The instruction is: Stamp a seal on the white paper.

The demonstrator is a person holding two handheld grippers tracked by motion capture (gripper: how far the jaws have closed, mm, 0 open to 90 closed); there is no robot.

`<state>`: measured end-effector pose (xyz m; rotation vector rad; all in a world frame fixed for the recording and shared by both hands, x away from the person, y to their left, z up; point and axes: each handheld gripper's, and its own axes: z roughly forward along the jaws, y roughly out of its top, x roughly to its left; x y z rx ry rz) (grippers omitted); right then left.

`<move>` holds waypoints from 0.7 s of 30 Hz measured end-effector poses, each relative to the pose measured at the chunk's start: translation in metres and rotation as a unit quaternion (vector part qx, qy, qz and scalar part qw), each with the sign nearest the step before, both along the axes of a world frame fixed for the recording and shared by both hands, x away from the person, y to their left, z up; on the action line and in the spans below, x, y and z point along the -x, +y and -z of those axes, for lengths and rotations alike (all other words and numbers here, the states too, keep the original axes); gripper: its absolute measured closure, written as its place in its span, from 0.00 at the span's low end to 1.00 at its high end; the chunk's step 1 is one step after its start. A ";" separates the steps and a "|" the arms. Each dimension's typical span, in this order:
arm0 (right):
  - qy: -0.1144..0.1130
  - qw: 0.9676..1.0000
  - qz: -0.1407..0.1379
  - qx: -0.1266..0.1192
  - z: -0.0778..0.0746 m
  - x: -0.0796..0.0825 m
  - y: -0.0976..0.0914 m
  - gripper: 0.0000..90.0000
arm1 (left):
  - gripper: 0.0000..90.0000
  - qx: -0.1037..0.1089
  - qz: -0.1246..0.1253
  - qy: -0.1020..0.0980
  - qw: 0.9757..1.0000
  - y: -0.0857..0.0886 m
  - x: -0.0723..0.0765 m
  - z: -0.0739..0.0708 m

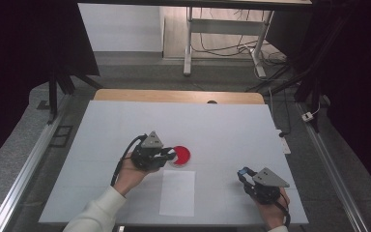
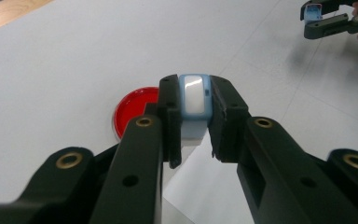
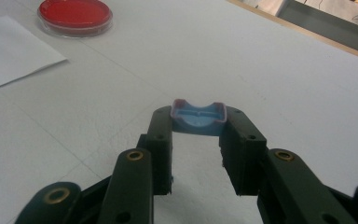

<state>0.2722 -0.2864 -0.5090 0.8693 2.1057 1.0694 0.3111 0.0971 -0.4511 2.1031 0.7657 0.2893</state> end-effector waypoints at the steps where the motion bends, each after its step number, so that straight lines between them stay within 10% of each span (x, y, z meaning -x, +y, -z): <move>1: 0.000 1.000 0.000 0.000 0.000 0.000 0.000 0.72 | 0.84 0.000 0.000 0.000 1.000 0.000 0.001 0.000; 21: -0.001 1.000 0.002 0.002 0.000 -0.001 0.000 0.72 | 0.84 0.004 0.020 0.013 1.000 0.007 0.015 0.004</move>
